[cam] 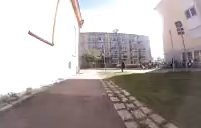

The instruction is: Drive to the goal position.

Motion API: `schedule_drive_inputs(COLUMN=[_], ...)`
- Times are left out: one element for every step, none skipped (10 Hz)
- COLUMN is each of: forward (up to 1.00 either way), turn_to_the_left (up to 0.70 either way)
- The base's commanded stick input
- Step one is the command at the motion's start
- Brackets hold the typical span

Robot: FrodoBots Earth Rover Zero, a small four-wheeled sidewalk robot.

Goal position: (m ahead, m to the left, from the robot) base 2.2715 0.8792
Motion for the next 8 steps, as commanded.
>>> schedule_drive_inputs(forward=[0.7, 0.7, 0.7, 0.7, 0.7, 0.7, 0.7, 0.7], turn_to_the_left=[0.0, 0.0, 0.0, 0.0, 0.0, 0.0, 0.0, 0.0])
